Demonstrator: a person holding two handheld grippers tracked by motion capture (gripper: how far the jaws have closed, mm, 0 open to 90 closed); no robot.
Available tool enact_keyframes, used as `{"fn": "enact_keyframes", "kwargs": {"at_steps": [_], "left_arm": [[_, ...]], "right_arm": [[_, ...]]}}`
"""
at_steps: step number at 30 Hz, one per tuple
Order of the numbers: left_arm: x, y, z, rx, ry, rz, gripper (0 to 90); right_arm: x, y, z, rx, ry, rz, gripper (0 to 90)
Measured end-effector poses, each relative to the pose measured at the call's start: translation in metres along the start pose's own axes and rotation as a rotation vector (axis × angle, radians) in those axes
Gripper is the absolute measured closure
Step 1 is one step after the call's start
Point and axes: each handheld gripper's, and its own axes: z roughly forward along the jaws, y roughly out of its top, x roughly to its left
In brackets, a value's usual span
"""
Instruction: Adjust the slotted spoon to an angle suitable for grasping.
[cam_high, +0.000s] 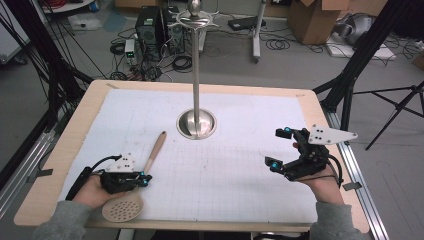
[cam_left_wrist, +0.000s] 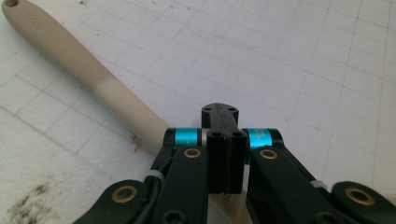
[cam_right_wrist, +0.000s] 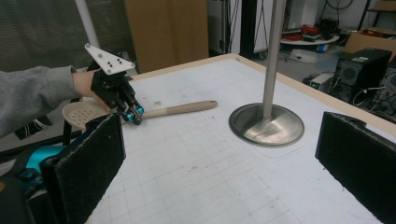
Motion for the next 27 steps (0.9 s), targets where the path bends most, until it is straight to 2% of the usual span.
{"fn": "enact_keyframes", "kwargs": {"at_steps": [4,10,11,12,18,19,21,22,23,27], "left_arm": [[0.001,-0.006,-0.007,-0.003,0.016,0.004,89.9],[0.003,-0.009,-0.011,-0.013,0.020,-0.027,89.9],[0.006,-0.007,-0.014,-0.042,0.031,-0.038,89.9],[0.006,-0.007,-0.014,-0.042,0.031,-0.038,89.8],[0.023,-0.005,-0.026,-0.193,0.076,-0.131,89.7],[0.029,-0.007,-0.026,-0.192,0.102,-0.162,89.7],[0.032,-0.009,-0.025,-0.182,0.112,-0.175,89.8],[0.036,-0.012,-0.022,-0.152,0.128,-0.187,89.8],[0.036,-0.012,-0.022,-0.152,0.128,-0.187,89.8],[0.041,-0.015,-0.009,-0.074,0.127,-0.178,89.8]], "right_arm": [[-0.002,0.001,0.003,-0.005,0.007,0.007,0.2],[-0.004,0.004,0.005,-0.019,0.013,0.005,0.2],[-0.004,0.004,0.004,-0.024,0.013,0.006,0.2],[-0.004,0.004,0.003,-0.028,0.011,0.000,0.2],[-0.002,0.003,0.002,-0.017,0.007,0.005,0.2],[-0.001,0.003,0.001,-0.014,0.006,0.005,0.2],[0.000,0.003,0.000,-0.012,0.005,0.003,0.2],[0.000,0.002,0.000,-0.013,0.005,0.003,0.2],[0.000,0.002,0.000,-0.013,0.005,0.003,0.2],[0.000,0.000,-0.005,-0.013,-0.005,0.009,0.2]]}}
